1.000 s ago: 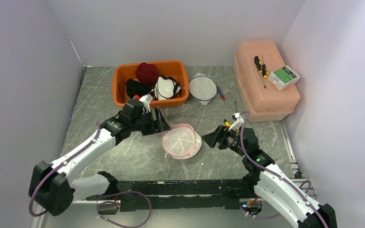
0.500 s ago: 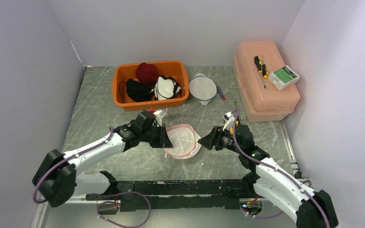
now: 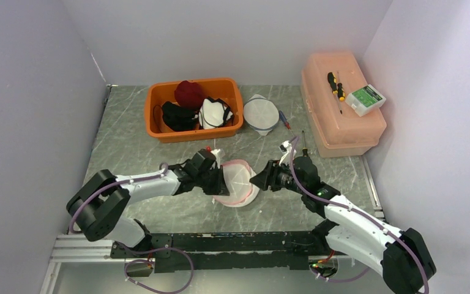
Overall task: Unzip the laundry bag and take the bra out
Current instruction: Close the laundry bag at the center of the board.
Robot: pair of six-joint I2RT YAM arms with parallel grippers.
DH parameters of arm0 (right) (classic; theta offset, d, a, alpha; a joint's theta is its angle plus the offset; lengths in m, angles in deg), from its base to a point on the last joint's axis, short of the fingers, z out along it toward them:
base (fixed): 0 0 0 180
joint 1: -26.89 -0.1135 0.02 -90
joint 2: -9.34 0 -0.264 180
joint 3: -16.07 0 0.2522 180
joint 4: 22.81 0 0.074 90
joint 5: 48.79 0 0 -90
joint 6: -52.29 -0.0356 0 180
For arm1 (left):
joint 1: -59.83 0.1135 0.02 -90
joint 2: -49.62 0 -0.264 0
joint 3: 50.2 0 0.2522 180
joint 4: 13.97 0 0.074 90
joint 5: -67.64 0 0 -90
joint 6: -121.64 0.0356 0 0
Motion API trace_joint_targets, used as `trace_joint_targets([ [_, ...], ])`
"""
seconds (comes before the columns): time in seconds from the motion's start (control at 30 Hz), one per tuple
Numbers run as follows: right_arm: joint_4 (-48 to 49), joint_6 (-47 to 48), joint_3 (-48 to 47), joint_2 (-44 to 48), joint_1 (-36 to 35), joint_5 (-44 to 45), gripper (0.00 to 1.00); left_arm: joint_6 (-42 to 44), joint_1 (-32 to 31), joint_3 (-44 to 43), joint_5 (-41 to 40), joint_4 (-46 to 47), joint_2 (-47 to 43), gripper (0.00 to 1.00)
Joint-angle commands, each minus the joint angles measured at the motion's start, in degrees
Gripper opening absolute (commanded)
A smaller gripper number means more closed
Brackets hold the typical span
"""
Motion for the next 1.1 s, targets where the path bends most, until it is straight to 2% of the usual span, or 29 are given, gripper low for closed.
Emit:
trace_joint_targets([
  [0.0, -1.26, 1.74, -3.47, 0.98, -2.34, 4.38, 0.52, 0.16, -2.63, -1.34, -3.98, 2.87, 2.6, 0.08],
  [0.17, -4.41, 3.23, -7.3, -0.15, -7.67, 10.75, 0.52, 0.38, -4.48, -1.86, -6.46, 2.74, 3.46, 0.08],
  [0.33, -3.04, 0.74, -8.15, -4.55, -8.44, 15.23, 0.5, 1.28, -5.99, -2.78, -10.16, 0.27, 2.65, 0.08],
  [0.53, 2.55, -1.8, -6.53, -11.27, -8.44, 12.82, 0.48, 1.1, -6.63, -2.22, -11.3, 0.18, 1.16, 0.09],
  [0.77, 2.17, -1.8, -3.86, -14.16, -8.49, 15.06, 0.47, 1.21, -6.77, -2.21, -13.07, -1.46, -1.79, 0.1],
  [0.93, 1.0, -1.23, -1.85, -14.74, -8.38, 17.6, 0.46, 1.5, -6.78, -3.68, -15.31, -6.4, -6.46, 0.26],
  [1.0, 1.55, -1.61, -0.77, -14.3, -8.37, 17.77, 0.46, 2.46, -6.73, -4.9, -18.63, -8.71, -8.9, 0.38],
  [1.03, 1.75, -1.59, -0.33, -13.9, -8.37, 17.82, 0.46, 3.01, -6.74, -5.22, -20.12, -9.6, -10.22, 0.41],
  [1.07, 1.81, -1.49, 0.03, -13.55, -8.43, 17.9, 0.47, 3.58, -6.76, -5.7, -21.76, -10.56, -11.39, 0.49],
])
